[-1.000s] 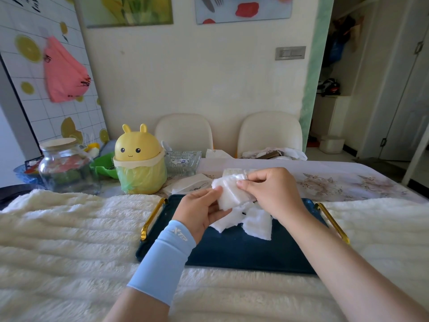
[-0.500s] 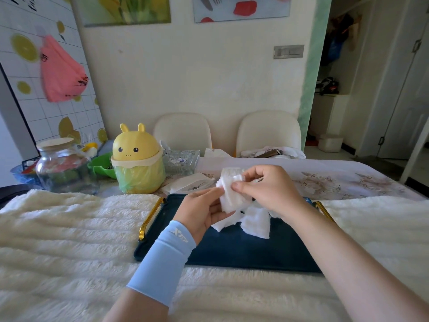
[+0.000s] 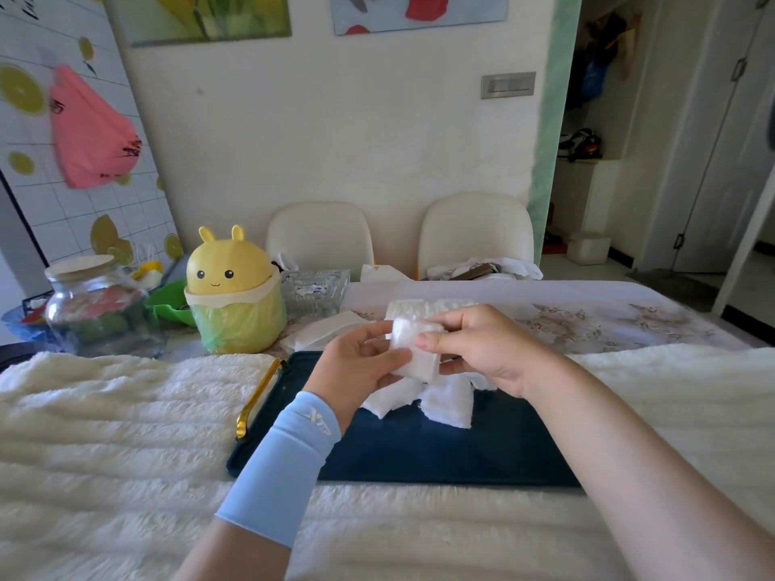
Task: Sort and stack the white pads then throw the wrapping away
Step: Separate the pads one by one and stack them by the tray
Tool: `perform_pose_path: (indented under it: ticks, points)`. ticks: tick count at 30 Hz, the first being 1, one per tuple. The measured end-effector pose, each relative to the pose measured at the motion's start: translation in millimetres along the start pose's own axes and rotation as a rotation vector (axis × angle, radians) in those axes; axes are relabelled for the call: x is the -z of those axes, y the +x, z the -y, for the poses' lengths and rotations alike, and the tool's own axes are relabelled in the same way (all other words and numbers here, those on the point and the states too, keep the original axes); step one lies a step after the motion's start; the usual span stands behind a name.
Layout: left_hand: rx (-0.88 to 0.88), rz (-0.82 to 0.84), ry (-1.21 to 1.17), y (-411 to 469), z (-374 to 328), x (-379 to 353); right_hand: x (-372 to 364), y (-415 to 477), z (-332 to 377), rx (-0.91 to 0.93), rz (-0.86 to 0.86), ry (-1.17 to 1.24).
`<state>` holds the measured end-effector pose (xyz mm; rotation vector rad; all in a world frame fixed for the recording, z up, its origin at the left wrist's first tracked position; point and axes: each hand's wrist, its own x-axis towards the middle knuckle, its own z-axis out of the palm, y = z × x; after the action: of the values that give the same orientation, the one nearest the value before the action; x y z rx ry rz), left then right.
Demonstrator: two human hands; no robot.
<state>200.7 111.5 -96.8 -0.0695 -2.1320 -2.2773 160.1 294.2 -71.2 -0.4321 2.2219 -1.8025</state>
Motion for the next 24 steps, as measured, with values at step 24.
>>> perform_pose_path:
  ticks: [24]
  points:
    - [0.16, 0.33, 1.532, 171.3, -10.5, -68.9, 105.8, 95.6, 11.4, -0.251, -0.229, -0.468]
